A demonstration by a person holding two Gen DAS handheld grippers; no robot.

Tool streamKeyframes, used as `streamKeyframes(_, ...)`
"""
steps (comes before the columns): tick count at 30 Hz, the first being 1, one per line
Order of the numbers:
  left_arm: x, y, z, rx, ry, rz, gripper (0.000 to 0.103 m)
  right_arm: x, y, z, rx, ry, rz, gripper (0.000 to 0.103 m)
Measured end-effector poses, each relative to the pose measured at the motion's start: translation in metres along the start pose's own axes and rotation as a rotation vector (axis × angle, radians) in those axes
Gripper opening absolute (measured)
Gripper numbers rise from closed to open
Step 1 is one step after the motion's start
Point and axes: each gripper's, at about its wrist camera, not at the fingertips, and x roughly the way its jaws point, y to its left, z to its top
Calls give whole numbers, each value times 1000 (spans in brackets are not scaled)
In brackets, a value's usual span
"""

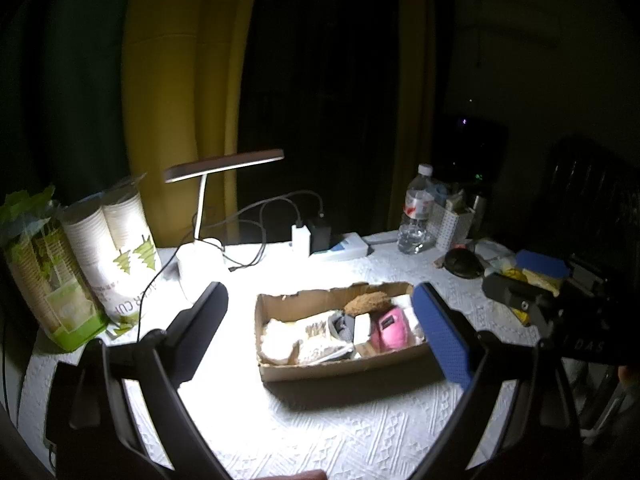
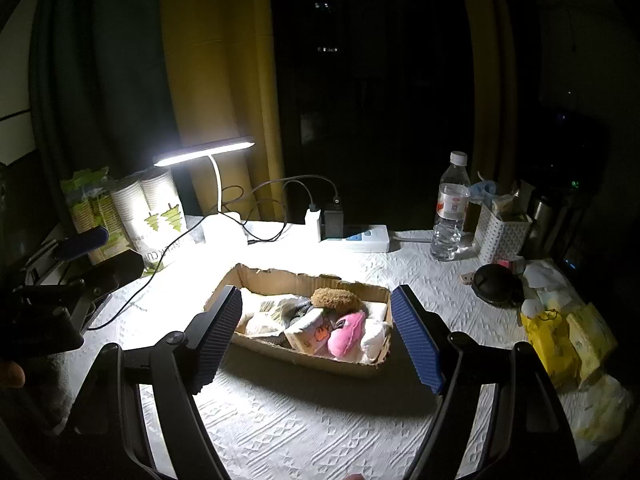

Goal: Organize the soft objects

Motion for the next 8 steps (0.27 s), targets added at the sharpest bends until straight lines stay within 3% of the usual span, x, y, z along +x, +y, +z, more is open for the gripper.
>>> streamKeyframes(8,10,-6,3,14,7,-1,94,10,-11,4,5,11,17,80)
